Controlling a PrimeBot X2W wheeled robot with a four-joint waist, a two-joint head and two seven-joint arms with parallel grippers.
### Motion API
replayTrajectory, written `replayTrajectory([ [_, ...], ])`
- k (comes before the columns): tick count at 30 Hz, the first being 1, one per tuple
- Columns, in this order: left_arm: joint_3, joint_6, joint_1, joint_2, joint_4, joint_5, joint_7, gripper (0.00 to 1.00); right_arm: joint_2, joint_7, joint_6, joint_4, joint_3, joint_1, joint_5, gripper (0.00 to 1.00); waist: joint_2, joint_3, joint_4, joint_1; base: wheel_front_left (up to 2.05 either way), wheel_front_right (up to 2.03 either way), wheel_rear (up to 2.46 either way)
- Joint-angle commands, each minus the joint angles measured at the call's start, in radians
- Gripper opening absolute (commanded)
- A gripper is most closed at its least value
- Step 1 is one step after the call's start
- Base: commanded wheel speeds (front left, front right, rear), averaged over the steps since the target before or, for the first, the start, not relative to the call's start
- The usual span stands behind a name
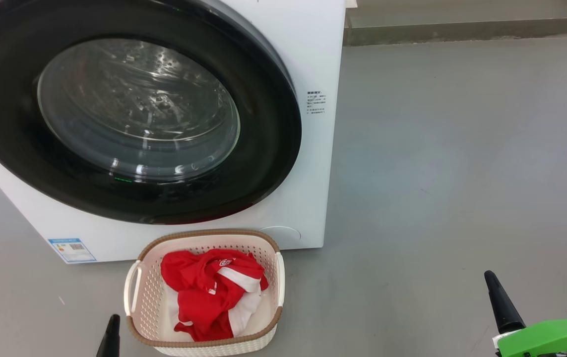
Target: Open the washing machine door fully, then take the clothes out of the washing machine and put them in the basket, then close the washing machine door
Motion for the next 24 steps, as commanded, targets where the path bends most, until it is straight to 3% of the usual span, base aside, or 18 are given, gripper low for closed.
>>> replayTrajectory([
  [1, 0.018, -0.004, -0.052, 0.016, -0.030, -0.036, 0.008, 0.00, -0.010, 0.009, -0.001, -0.031, 0.001, -0.049, 0.032, 0.00, 0.0000, 0.000, 0.001, -0.0001, 0.00, 0.00, 0.00],
  [24, 0.016, -0.006, -0.103, 0.018, -0.036, -0.292, 0.074, 0.00, 0.005, 0.077, -0.001, -0.051, -0.024, -0.092, 0.255, 0.00, 0.0000, 0.007, 0.008, -0.0001, 0.00, 0.00, 0.00],
])
